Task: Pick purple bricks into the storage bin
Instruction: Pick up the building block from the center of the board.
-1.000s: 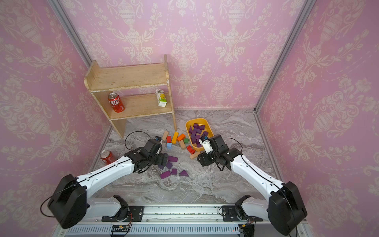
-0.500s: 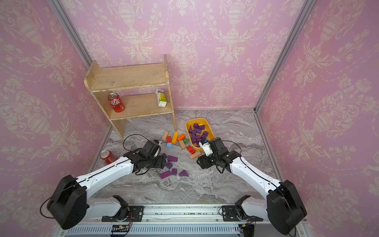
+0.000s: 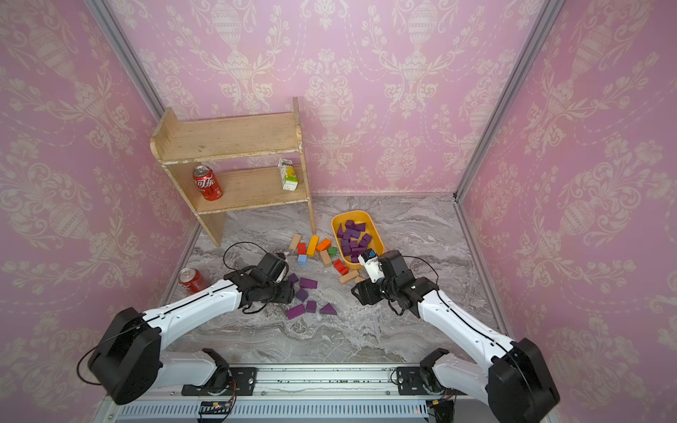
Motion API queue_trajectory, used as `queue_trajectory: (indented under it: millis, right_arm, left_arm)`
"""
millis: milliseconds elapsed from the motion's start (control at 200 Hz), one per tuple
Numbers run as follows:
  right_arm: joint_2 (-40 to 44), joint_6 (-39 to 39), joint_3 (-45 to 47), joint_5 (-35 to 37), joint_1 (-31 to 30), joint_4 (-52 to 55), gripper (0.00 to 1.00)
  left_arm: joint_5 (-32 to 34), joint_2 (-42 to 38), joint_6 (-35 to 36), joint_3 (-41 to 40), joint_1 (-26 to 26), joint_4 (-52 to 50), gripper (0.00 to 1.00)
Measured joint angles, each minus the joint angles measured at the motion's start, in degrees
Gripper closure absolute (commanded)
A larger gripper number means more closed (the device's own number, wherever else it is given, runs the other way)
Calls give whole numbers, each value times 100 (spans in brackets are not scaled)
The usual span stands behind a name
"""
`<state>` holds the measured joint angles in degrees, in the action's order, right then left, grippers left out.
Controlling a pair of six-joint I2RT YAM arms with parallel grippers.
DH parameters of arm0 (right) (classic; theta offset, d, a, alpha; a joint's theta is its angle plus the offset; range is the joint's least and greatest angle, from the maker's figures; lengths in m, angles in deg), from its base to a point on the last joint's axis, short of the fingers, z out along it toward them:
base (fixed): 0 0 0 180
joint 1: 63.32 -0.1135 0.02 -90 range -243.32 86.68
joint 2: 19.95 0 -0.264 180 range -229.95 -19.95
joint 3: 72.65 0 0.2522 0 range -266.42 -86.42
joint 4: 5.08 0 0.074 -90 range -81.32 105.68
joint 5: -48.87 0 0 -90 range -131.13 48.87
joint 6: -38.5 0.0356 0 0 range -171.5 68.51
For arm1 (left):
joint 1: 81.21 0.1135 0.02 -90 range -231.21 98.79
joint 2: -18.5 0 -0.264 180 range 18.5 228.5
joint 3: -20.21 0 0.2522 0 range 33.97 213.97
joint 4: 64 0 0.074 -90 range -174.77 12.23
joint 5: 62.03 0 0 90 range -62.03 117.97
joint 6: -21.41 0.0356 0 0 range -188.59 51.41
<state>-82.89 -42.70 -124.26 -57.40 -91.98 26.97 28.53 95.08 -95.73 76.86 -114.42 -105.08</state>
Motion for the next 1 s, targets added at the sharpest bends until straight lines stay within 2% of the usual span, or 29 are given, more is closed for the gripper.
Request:
queue_trajectory:
  millis: [165,365,535,1001]
  right_arm:
    - [254,24,140,-7,2,2,26]
    - [269,26,144,-4,0,4,27]
    - [284,50,168,-2,0,-4,27]
    - [284,197,284,42,0,0,27]
  left_arm:
    - [26,105,92,0,0,72,42]
    - [24,525,175,-4,0,205,43]
    - [79,555,249,-177,0,385,44]
    - [295,898,588,-197,-2,765,55]
